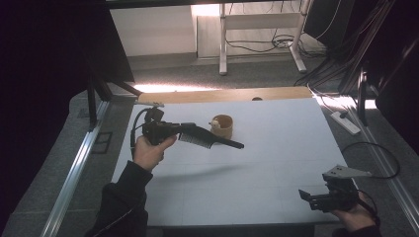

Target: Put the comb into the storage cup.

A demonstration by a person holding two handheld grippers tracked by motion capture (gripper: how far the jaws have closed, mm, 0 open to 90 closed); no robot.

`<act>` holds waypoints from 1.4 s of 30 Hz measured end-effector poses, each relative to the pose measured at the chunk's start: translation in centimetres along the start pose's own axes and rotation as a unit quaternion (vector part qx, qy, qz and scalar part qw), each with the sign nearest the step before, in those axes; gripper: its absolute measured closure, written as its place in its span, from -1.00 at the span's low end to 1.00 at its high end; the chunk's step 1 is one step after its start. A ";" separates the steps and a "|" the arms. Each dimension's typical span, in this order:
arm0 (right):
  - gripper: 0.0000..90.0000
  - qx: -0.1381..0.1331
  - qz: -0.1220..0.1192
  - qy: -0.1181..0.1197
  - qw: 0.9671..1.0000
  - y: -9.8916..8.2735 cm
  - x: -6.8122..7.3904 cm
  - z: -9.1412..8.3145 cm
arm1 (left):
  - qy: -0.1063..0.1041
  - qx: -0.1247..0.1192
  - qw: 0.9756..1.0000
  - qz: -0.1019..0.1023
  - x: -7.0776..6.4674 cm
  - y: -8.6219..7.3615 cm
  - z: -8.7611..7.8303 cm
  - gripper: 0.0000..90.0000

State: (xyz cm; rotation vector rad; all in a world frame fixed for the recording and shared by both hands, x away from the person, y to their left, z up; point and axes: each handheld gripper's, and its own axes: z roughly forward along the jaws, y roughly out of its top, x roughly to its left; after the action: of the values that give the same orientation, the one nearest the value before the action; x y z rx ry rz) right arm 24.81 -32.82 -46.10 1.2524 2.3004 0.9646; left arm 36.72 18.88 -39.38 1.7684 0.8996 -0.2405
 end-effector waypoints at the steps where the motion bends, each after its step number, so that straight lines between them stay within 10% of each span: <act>1: -1.00 0.000 0.003 -0.002 1.000 0.0 0.0 -0.1 | 0.001 0.001 1.000 0.000 0.0 0.1 -0.1 0.86; 42: -1.00 0.006 0.002 -0.010 1.000 -0.4 0.2 -0.8 | 0.048 -0.004 0.999 -0.018 1.7 4.0 -1.3 0.86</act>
State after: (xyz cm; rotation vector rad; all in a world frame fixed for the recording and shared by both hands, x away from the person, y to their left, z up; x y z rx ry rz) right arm 23.98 -33.14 -45.76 1.2660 2.2939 0.9363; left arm 40.22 20.33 -36.91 1.7697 1.0002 -0.1750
